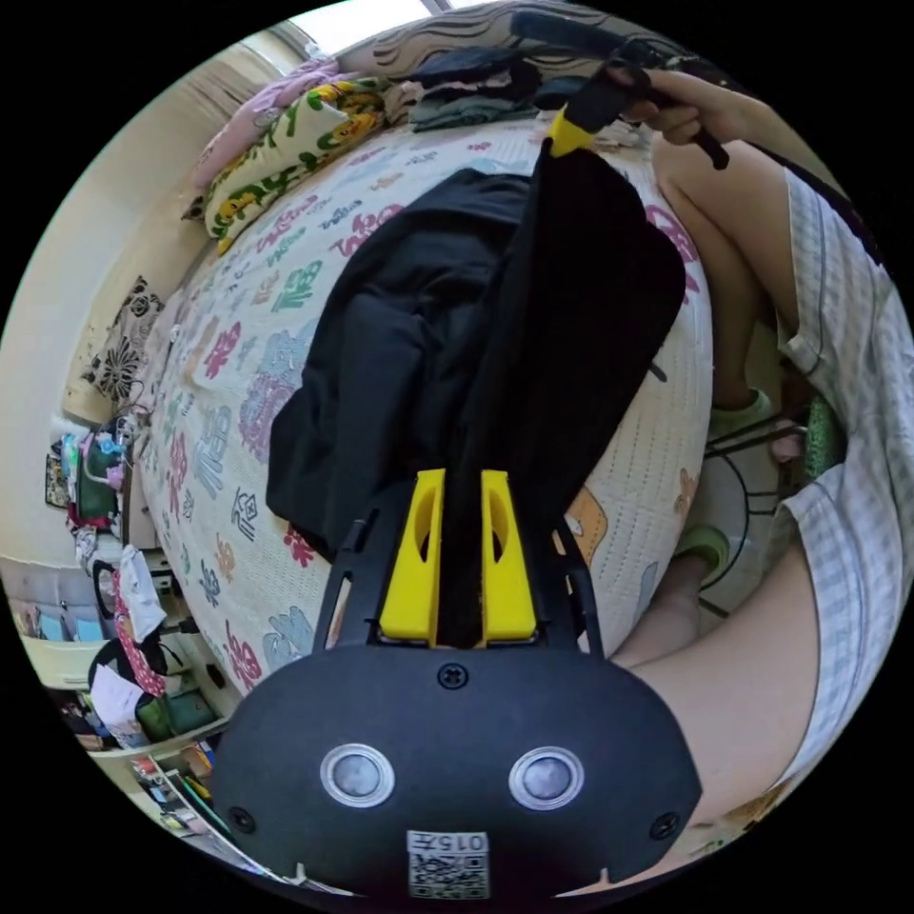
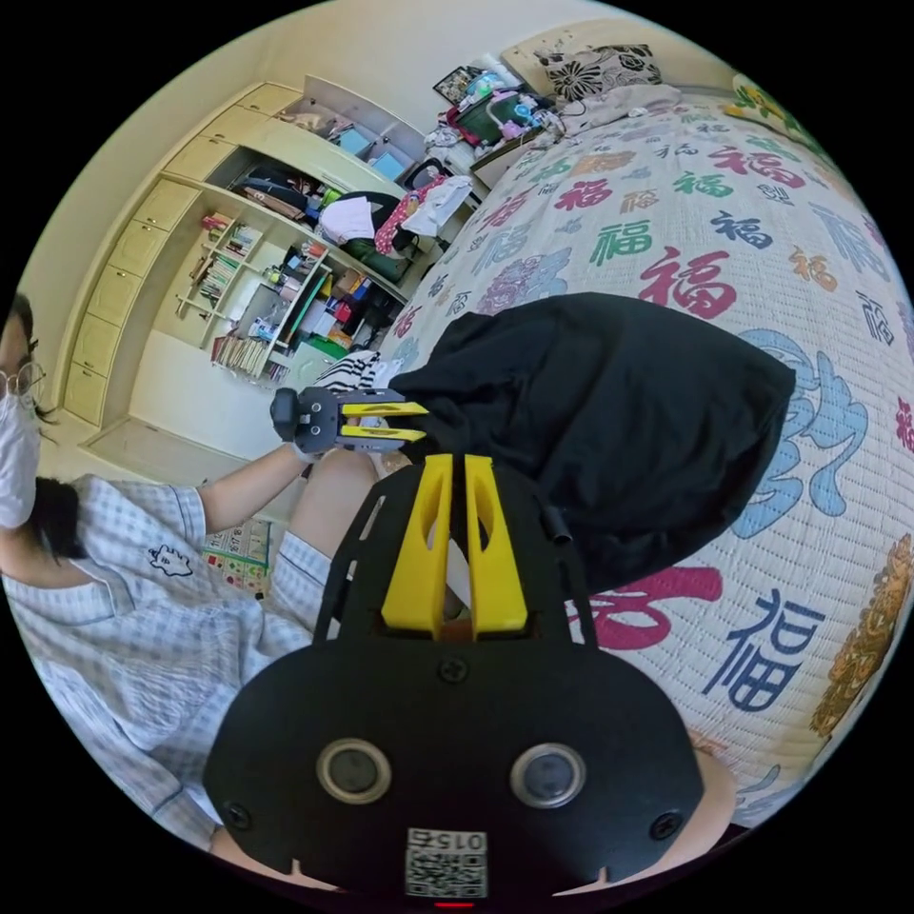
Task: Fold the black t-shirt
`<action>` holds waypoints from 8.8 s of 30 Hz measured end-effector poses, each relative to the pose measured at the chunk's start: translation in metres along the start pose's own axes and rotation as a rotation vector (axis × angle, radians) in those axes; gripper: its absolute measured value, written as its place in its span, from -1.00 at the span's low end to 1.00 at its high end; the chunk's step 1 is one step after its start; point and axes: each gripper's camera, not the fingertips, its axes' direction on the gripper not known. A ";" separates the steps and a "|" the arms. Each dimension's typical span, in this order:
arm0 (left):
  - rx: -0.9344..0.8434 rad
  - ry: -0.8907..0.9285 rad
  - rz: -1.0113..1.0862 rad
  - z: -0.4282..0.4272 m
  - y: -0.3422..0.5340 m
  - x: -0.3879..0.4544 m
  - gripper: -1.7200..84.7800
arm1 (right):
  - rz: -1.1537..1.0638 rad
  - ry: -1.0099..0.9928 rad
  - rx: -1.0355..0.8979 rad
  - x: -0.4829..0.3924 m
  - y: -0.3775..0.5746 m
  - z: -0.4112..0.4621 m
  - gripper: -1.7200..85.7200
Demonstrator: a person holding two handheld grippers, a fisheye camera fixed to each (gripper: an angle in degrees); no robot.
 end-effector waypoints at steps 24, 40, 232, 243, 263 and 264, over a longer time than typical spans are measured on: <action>0.884 -0.448 -0.245 -0.570 0.150 0.062 -0.95 | -0.585 0.445 0.601 -0.363 0.137 -0.298 -0.97; 0.694 -0.436 -0.284 -0.508 0.036 -0.057 -0.94 | -0.563 0.552 0.603 -0.325 0.047 -0.367 -0.97; 0.404 0.337 -1.649 0.280 0.150 -0.130 -0.84 | -0.208 0.338 -0.458 -0.068 -0.559 0.392 -0.81; 0.572 0.239 -1.556 0.195 0.080 -0.125 -0.86 | -0.418 0.254 -0.214 -0.069 -0.442 0.155 -0.85; 0.239 0.658 -0.622 0.222 -0.626 -0.161 -0.79 | 0.201 0.470 -0.018 0.210 -0.135 -0.096 -0.68; 0.214 0.668 -0.624 0.230 -0.641 -0.161 -0.79 | 0.208 0.469 -0.007 0.214 -0.129 -0.098 -0.68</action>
